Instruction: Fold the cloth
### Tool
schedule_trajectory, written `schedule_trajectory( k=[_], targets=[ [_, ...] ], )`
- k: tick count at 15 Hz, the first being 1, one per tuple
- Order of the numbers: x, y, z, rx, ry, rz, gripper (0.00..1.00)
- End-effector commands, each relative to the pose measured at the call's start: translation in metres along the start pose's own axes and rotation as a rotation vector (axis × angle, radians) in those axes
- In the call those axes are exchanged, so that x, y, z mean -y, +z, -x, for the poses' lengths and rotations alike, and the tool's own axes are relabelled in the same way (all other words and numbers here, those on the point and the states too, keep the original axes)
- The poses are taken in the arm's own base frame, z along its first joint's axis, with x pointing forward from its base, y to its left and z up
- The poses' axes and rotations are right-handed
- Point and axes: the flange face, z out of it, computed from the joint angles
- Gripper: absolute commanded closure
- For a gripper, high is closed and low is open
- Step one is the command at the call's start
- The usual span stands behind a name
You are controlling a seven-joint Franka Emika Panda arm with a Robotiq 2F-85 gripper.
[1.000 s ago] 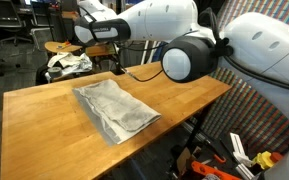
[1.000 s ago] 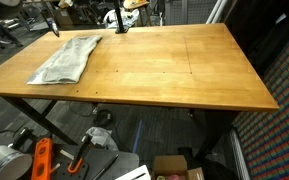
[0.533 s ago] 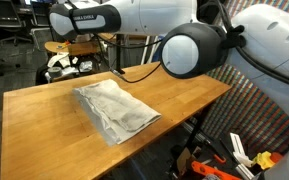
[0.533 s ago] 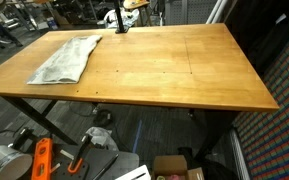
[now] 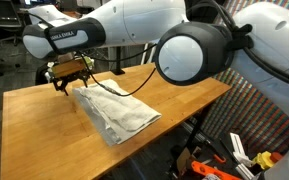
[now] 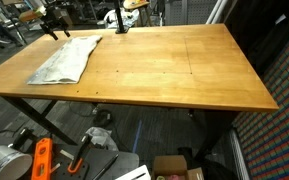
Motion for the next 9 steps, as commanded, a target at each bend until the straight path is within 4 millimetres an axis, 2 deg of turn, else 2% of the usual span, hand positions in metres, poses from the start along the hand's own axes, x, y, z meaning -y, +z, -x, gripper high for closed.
schedule_trajectory(
  k=[1, 3, 4, 5, 7, 9],
  targets=[
    [0.0, 0.006, 0.008, 0.015, -0.047, 0.013, 0.0],
    [-0.005, 0.015, 0.008, 0.019, -0.046, 0.021, 0.0],
    [-0.007, 0.017, 0.007, 0.011, -0.038, 0.023, 0.04],
    [-0.01, 0.019, 0.006, 0.003, -0.035, 0.027, 0.27],
    [-0.014, 0.019, 0.003, -0.016, -0.028, 0.027, 0.3],
    [-0.017, 0.017, 0.002, -0.027, -0.028, 0.022, 0.45]
  ],
)
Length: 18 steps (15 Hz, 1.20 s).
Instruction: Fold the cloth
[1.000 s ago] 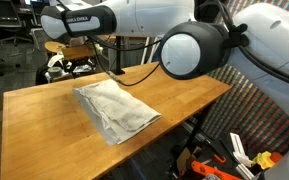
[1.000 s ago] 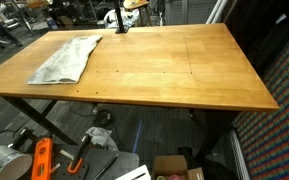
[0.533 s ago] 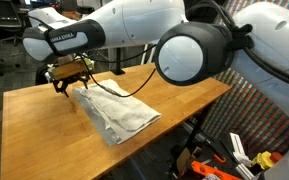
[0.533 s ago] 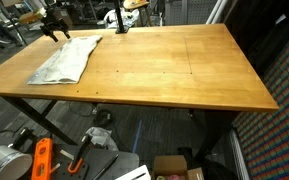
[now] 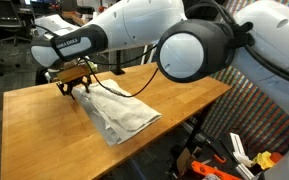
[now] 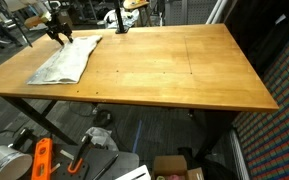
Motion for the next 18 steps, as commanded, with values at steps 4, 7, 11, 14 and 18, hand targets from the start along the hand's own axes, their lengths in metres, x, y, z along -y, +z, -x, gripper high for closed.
schedule_trajectory(
  k=[4, 7, 11, 14, 18],
  targets=[
    [-0.022, -0.012, -0.001, -0.043, 0.003, 0.017, 0.77],
    [-0.032, -0.012, -0.005, -0.051, 0.035, 0.019, 0.86],
    [-0.04, -0.021, -0.012, -0.067, 0.146, -0.007, 0.84],
    [-0.04, -0.027, -0.016, -0.077, 0.218, -0.035, 0.84],
    [-0.039, -0.031, -0.021, -0.087, 0.309, -0.055, 0.84]
  ],
)
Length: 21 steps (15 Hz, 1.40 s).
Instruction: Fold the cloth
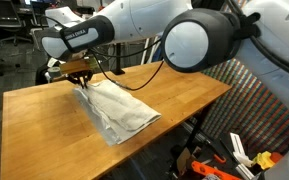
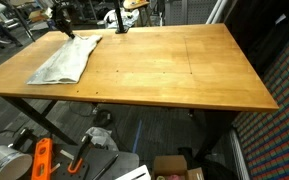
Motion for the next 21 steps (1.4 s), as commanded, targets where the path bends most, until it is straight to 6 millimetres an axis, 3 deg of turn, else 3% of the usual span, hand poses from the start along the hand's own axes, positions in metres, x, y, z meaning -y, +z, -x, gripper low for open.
schedule_trajectory(
  k=[1, 5, 6, 8, 15, 18, 21],
  targets=[
    [0.001, -0.012, -0.007, -0.02, 0.086, -0.034, 0.84],
    [0.003, -0.013, -0.01, -0.021, 0.142, -0.04, 0.83],
    [0.004, -0.012, -0.01, -0.022, 0.148, -0.037, 0.59],
    [0.005, -0.012, -0.006, -0.008, 0.109, -0.032, 0.54],
    [-0.007, -0.044, 0.031, 0.051, -0.206, -0.071, 0.02],
    [-0.024, -0.048, 0.048, 0.112, -0.329, -0.103, 0.0],
    [-0.047, -0.039, 0.07, 0.2, -0.435, -0.165, 0.0]
  ],
)
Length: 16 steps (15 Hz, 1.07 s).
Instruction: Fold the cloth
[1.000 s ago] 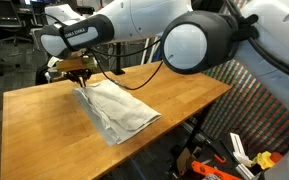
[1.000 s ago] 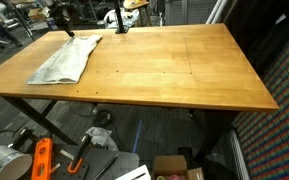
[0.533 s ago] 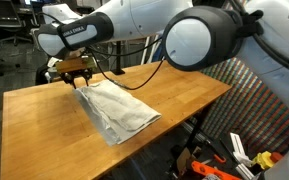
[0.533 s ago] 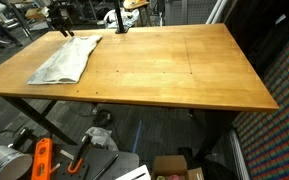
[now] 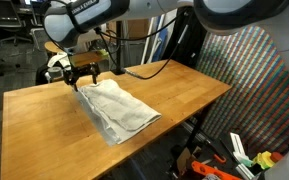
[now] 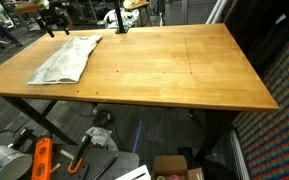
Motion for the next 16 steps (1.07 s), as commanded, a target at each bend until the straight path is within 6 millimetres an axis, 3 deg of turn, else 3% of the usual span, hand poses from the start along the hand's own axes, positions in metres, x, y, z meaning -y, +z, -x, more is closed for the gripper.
schedule_trajectory(
  k=[1, 6, 10, 16],
  targets=[
    [-0.025, 0.004, 0.044, 0.099, -0.132, -0.098, 0.0],
    [-0.063, 0.025, 0.094, 0.168, -0.215, -0.173, 0.0],
    [-0.086, 0.035, 0.135, 0.157, -0.217, -0.125, 0.0],
    [-0.089, 0.043, 0.209, 0.093, -0.209, -0.072, 0.0]
  ],
)
